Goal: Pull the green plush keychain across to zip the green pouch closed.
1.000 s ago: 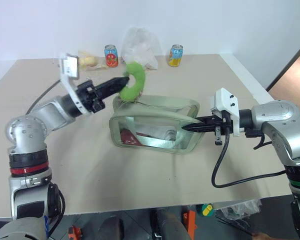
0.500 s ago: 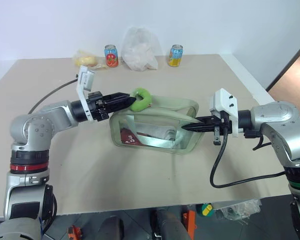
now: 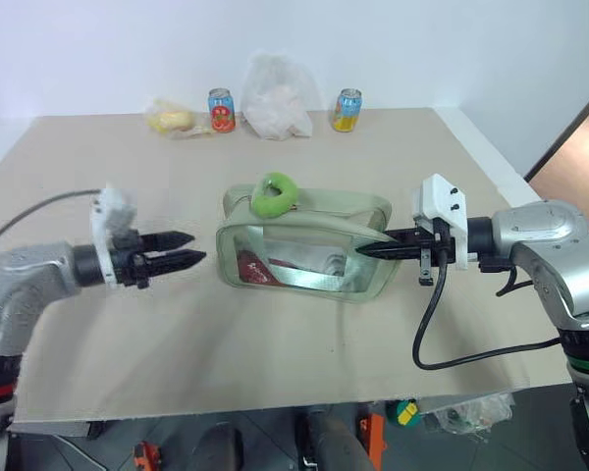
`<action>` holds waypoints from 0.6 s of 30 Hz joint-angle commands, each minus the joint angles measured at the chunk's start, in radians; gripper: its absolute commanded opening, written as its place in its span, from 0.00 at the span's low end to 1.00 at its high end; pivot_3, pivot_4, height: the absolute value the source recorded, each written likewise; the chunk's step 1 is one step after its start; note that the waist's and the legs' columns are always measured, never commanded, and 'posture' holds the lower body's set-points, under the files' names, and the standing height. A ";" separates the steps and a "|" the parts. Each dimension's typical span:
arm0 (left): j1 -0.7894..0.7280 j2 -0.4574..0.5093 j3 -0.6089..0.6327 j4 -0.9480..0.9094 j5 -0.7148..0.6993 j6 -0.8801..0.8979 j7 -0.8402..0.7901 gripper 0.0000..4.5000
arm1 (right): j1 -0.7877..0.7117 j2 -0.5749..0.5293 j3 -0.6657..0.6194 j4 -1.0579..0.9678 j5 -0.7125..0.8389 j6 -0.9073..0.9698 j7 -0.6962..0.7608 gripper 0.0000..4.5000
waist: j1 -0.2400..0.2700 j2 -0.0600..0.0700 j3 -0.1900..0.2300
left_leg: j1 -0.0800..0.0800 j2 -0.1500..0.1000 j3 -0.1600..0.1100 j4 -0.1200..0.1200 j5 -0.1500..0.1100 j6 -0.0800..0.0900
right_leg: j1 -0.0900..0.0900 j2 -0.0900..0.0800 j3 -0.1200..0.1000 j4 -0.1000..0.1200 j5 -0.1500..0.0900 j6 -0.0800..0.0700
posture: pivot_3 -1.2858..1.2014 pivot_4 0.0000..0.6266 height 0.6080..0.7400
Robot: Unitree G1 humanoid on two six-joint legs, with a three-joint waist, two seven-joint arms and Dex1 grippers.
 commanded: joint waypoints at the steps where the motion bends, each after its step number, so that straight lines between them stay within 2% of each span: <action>1: -0.050 -0.043 -0.024 -0.001 0.032 -0.060 0.002 0.59 | -0.016 -0.001 -0.018 -0.023 0.014 -0.003 0.009 0.00 | 0.000 0.000 0.000 | 0.000 0.000 0.000 0.000 0.000 0.000 | 0.000 0.000 0.000 0.000 0.001 0.001 | 0.52 0.24 1.00; 8: -0.111 -0.096 -0.035 0.021 0.027 -0.049 -0.006 0.59 | 0.010 -0.009 -0.031 -0.047 0.025 0.013 0.000 0.00 | -0.003 0.000 0.000 | -0.001 0.001 -0.001 0.000 0.000 0.001 | -0.001 0.002 0.001 0.000 0.000 -0.001 | 0.52 0.24 1.00; 11: -0.102 -0.113 -0.042 0.028 0.027 -0.049 -0.015 0.42 | 0.031 -0.014 -0.038 -0.064 0.037 0.024 -0.001 0.00 | -0.003 0.000 0.000 | -0.001 0.001 -0.001 0.000 -0.001 0.001 | -0.001 0.002 0.001 0.000 0.000 -0.001 | 0.52 0.24 1.00; 16: -0.072 -0.120 -0.037 -0.006 0.005 -0.037 -0.042 0.04 | 0.054 -0.022 -0.053 -0.075 0.044 0.034 -0.008 0.00 | -0.003 0.000 0.000 | 0.000 0.001 -0.001 0.000 -0.001 0.001 | -0.001 0.002 0.001 0.000 0.000 0.000 | 0.52 0.24 1.00; 18: -0.066 -0.119 -0.036 -0.014 -0.002 -0.030 -0.044 0.01 | 0.057 -0.024 -0.055 -0.077 0.045 0.036 -0.009 0.00 | -0.002 0.000 0.000 | -0.001 0.001 -0.001 0.000 -0.001 0.001 | -0.001 0.002 0.001 0.000 0.000 0.000 | 0.52 0.24 1.00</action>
